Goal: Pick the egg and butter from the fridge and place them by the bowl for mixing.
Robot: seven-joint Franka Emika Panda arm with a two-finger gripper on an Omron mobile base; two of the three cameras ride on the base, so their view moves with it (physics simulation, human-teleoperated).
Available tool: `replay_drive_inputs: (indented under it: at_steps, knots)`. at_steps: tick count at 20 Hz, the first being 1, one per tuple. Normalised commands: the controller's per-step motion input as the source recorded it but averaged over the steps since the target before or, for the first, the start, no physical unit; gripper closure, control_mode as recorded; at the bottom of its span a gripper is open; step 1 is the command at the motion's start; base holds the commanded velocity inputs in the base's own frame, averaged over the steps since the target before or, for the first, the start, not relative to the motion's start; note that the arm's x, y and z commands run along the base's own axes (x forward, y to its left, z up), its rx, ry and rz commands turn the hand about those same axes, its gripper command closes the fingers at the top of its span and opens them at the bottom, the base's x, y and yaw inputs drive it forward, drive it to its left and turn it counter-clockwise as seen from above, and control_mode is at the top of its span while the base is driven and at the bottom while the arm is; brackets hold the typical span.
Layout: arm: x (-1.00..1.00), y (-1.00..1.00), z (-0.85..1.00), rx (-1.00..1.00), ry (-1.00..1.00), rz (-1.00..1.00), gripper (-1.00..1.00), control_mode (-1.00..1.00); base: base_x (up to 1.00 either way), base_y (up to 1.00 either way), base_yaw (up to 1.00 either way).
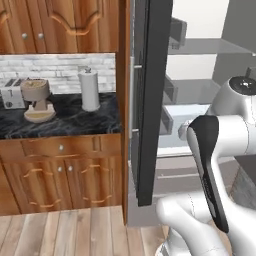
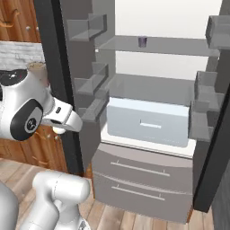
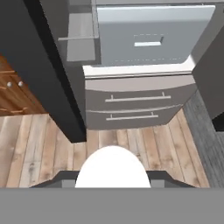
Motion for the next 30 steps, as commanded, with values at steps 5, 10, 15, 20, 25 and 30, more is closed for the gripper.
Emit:
replay_drive_inputs:
  at_steps: [5,10,15,20,25,30]
  knots:
    - [0.00,0.00,0.00,0.00,0.00,0.00,1.00,1.00,-0.35,0.63,0.14]
    - [0.00,0.00,0.00,0.00,0.00,0.00,1.00,1.00,-0.06,0.98,0.02]
    - [0.00,0.00,0.00,0.00,0.00,0.00,1.00,1.00,0.00,1.00,0.00]
    - [0.00,0.00,0.00,0.00,0.00,0.00,1.00,1.00,0.04,0.95,0.00]
    - [0.00,0.00,0.00,0.00,0.00,0.00,1.00,1.00,0.09,0.95,0.00]
    - [0.00,0.00,0.00,0.00,0.00,0.00,1.00,1.00,0.04,1.00,0.00]
